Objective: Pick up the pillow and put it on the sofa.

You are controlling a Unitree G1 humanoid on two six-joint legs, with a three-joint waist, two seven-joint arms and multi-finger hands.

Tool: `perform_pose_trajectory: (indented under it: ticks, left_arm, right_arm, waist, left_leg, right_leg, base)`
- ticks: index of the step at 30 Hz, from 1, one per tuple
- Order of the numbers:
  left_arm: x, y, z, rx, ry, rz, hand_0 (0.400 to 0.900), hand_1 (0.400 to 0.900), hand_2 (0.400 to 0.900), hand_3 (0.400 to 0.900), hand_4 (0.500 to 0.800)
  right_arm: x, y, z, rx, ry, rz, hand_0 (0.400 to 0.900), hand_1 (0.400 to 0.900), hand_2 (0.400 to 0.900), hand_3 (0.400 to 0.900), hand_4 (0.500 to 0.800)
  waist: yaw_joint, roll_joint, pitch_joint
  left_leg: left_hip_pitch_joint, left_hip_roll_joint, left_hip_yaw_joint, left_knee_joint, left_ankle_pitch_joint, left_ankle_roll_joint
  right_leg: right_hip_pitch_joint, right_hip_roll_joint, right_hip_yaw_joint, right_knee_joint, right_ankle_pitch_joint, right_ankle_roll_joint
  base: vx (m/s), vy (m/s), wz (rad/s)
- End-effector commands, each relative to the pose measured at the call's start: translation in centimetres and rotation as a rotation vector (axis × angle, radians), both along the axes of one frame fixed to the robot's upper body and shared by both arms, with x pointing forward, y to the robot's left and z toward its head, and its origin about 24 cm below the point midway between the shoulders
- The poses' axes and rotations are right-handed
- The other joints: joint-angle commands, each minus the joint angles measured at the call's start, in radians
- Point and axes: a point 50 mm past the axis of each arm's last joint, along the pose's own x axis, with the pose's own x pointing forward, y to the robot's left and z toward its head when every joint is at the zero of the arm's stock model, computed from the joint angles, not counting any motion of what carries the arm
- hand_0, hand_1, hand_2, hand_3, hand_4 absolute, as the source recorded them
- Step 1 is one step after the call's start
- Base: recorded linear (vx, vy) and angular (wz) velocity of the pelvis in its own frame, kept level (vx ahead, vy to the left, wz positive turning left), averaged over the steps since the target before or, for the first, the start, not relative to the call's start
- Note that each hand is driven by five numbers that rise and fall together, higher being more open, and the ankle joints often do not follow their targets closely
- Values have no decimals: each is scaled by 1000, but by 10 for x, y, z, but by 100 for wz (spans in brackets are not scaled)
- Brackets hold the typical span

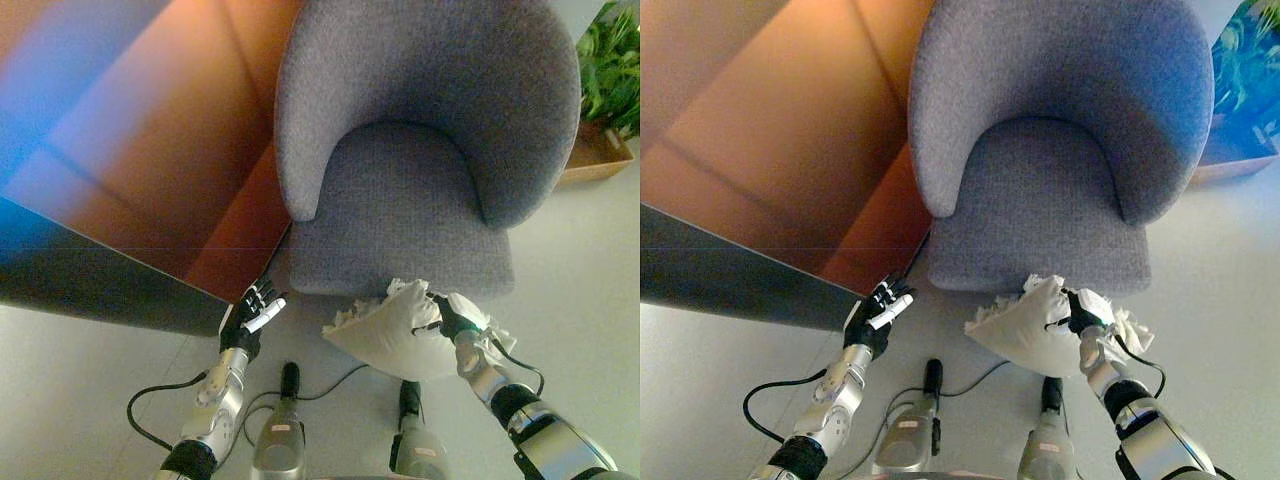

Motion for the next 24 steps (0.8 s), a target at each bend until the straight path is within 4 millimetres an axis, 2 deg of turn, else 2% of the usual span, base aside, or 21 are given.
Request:
perform_pose_trajectory:
  ticks: [1,17,24]
  left_arm:
    - [33,-7,50,8,-263,-22,900,900,900,900,800]
    - [59,-18,89,5,-402,-20,900,900,900,900,800]
    - [61,-20,95,6,-423,-22,900,900,900,900,800]
  right_arm:
    - [38,-6,46,-65,-162,28,900,900,900,900,800]
    - [80,-14,112,-140,-314,-17,900,900,900,900,800]
    - [85,-14,124,-143,-349,-21,900,900,900,900,800]
  waist:
    - [14,-46,17]
    - [19,-19,142]
    - [22,-24,157]
  left_leg:
    - [-30,-15,-36,66,-111,21]
    - [-143,-18,-36,78,-79,17]
    - [-164,-23,-29,83,-78,18]
  right_leg:
    - [-60,-94,28,47,-1,32]
    - [-187,-96,20,69,33,36]
    - [-211,-96,11,73,39,39]
  base:
    - [-76,10,-1]
    - [-74,0,0]
    - [-22,-8,1]
